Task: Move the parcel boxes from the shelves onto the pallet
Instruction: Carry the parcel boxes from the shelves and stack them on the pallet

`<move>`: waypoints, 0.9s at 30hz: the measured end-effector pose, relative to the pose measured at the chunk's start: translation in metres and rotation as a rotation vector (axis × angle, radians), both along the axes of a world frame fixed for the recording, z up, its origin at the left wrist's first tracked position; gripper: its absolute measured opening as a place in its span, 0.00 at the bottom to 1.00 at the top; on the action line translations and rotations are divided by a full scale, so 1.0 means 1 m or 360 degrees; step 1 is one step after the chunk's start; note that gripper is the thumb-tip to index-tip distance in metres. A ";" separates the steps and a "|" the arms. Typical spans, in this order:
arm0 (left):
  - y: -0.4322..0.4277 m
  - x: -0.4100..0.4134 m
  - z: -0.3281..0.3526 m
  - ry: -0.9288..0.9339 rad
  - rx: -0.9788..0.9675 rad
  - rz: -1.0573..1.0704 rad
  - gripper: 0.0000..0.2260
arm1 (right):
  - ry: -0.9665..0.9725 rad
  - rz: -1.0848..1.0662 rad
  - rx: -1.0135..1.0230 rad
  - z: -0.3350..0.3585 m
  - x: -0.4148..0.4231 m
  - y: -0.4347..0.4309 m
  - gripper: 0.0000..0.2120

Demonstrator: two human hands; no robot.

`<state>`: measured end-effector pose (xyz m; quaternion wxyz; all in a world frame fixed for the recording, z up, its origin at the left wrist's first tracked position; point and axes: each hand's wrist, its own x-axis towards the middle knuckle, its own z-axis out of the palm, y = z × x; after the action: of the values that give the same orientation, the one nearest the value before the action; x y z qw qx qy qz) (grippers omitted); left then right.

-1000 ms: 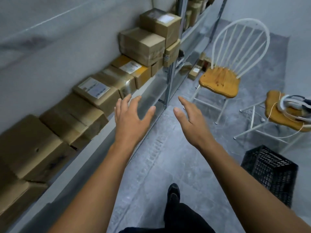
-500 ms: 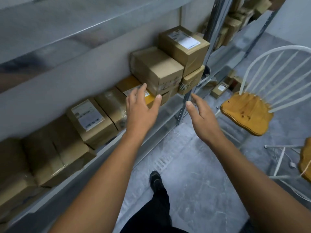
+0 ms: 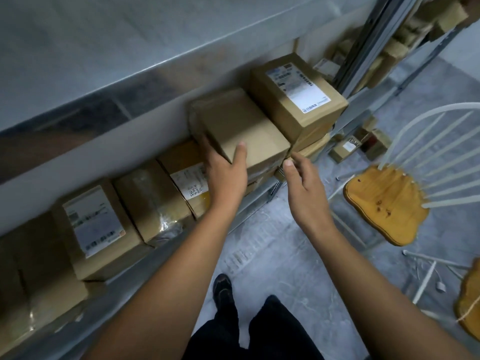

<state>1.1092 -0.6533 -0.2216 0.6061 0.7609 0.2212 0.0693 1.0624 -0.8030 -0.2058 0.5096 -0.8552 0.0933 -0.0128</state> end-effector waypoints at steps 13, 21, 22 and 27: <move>0.019 -0.043 0.003 -0.0247 -0.0212 0.0082 0.38 | -0.0038 0.0257 0.0218 0.005 0.028 0.004 0.30; 0.016 -0.112 0.018 -0.0390 -0.0123 0.0197 0.40 | -0.0005 0.0625 0.0370 0.006 0.004 0.003 0.32; 0.017 -0.123 0.018 -0.0398 -0.0111 0.0242 0.40 | -0.0015 0.0684 0.0378 0.004 -0.002 0.006 0.31; 0.029 -0.191 0.018 -0.0474 -0.0093 0.0547 0.38 | -0.0045 0.1111 0.0437 0.002 -0.038 0.036 0.35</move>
<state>0.9181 -0.6246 -0.2039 0.6332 0.6755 0.2575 0.2766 1.0241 -0.7667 -0.2041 0.5944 -0.7590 -0.2100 0.1626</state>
